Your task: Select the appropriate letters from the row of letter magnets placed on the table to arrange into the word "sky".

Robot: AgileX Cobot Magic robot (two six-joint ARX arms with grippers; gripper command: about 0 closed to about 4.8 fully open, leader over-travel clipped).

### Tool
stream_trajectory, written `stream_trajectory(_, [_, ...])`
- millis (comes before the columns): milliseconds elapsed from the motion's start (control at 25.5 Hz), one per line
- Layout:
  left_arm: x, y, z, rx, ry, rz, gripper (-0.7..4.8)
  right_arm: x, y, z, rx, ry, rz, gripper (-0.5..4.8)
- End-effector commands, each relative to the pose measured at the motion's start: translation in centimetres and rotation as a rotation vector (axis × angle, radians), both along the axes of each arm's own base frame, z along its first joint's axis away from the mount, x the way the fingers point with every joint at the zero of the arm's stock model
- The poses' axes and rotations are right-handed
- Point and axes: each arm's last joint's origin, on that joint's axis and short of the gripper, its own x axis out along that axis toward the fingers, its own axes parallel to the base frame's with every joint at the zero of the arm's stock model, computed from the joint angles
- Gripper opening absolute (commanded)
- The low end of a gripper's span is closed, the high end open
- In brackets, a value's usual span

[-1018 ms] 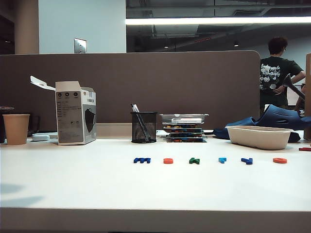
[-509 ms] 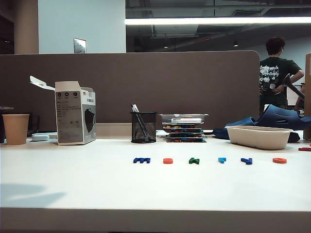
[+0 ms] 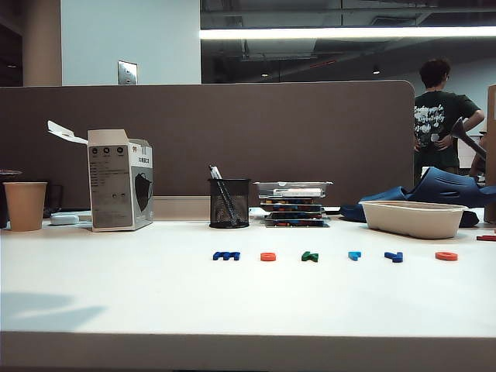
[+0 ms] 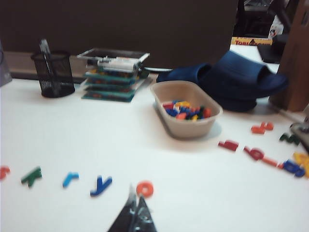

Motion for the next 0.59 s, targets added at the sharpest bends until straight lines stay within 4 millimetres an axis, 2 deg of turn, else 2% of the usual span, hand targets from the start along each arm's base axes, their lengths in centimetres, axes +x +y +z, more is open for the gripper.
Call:
stream_trajectory(39, [0.0, 0.0, 0.2, -0.005, -0.013, 0.002, -0.04, -0.8, -0.2, 2.5, 0.001, 0.009, -0.049, -0.05])
stream_trajectory(196, [0.0, 0.0, 0.2, -0.005, -0.013, 0.002, -0.04, -1.4, -0.2, 5.7, -0.004, 0.071, -0.047, -0.05])
stream_trajectory(353, [0.0, 0.0, 0.2, -0.005, -0.013, 0.002, -0.04, -0.8, -0.1, 9.6, 0.019, 0.2, -0.047, -0.06])
stream_trajectory(431, [0.0, 0.0, 0.2, -0.005, -0.013, 0.002, -0.04, 0.7, 0.1, 13.0, 0.04, 0.274, -0.037, -0.05])
stream_trajectory(470, [0.0, 0.0, 0.2, -0.005, -0.013, 0.002, -0.04, 2.1, 0.5, 15.0, 0.036, 0.292, -0.016, -0.05])
stream_trajectory(588, [0.0, 0.0, 0.2, -0.005, -0.013, 0.002, -0.04, 4.8, 1.6, 17.7, 0.03, 0.283, 0.037, -0.05])
